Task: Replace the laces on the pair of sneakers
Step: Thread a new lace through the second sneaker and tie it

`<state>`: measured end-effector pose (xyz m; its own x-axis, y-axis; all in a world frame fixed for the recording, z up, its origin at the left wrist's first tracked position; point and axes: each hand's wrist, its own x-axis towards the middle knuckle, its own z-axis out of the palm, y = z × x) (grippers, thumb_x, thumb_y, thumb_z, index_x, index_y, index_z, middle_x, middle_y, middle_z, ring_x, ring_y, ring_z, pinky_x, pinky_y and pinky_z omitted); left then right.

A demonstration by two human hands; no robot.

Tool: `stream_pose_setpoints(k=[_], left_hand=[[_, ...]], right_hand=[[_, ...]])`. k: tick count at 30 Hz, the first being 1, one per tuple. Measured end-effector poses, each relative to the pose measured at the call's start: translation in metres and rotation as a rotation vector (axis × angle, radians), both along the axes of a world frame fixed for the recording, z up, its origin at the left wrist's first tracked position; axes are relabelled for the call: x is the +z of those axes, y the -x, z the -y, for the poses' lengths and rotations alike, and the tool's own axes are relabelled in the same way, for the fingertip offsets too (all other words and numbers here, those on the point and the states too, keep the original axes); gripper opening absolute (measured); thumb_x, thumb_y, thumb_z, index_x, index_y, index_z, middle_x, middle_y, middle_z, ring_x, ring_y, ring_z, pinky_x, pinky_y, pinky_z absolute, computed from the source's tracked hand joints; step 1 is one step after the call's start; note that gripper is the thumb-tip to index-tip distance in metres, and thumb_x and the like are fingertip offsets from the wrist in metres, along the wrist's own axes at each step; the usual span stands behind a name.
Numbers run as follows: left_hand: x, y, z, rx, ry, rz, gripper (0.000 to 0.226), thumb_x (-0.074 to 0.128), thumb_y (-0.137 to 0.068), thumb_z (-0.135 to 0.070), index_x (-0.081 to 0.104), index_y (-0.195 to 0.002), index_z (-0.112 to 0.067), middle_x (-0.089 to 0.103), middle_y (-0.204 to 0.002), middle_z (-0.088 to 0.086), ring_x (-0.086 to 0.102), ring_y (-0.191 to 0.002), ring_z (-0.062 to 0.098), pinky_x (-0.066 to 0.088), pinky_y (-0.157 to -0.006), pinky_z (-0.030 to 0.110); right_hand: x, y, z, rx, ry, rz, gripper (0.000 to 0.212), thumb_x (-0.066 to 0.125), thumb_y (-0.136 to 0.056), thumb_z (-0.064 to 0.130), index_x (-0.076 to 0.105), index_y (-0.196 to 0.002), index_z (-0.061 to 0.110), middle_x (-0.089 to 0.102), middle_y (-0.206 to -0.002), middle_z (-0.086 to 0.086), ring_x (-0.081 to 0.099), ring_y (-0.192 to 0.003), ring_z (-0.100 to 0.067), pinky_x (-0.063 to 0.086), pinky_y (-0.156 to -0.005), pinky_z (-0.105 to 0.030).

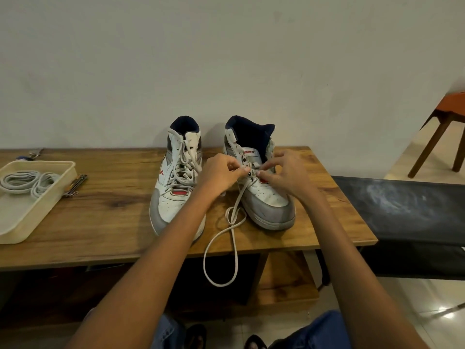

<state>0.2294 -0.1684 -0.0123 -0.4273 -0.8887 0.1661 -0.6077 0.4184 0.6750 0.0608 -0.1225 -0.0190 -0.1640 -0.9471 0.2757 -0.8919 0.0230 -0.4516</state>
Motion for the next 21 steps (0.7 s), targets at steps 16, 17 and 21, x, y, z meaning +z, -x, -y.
stream_pose_setpoints(k=[16,17,21], left_hand=[[0.007,-0.001,-0.009,0.358,0.325,0.293,0.034,0.06,-0.088,-0.009,0.054,-0.122,-0.01,0.051,-0.126,0.01,0.042,-0.118,0.027,0.043,-0.09,0.035],[0.008,-0.001,-0.007,0.33,0.354,0.217,0.035,0.059,-0.089,-0.007,0.052,-0.122,-0.011,0.051,-0.126,0.009,0.043,-0.118,0.026,0.043,-0.091,0.034],[0.003,0.002,-0.004,0.172,0.294,0.056,0.023,0.058,-0.091,-0.014,0.061,-0.113,-0.017,0.066,-0.11,0.004,0.058,-0.102,0.019,0.049,-0.086,0.035]], right_hand=[[0.002,-0.007,0.006,-0.055,0.173,0.148,0.02,0.051,-0.096,0.021,0.066,-0.108,0.014,0.056,-0.116,-0.007,0.043,-0.115,-0.018,0.024,-0.079,-0.015],[0.001,-0.007,0.006,-0.07,0.181,0.153,0.02,0.049,-0.097,0.019,0.066,-0.108,0.015,0.057,-0.115,-0.006,0.044,-0.113,-0.017,0.024,-0.077,-0.016],[-0.005,-0.014,0.007,-0.079,0.186,0.153,0.019,0.052,-0.095,0.014,0.067,-0.106,0.014,0.063,-0.112,-0.005,0.052,-0.106,-0.018,0.033,-0.079,-0.022]])
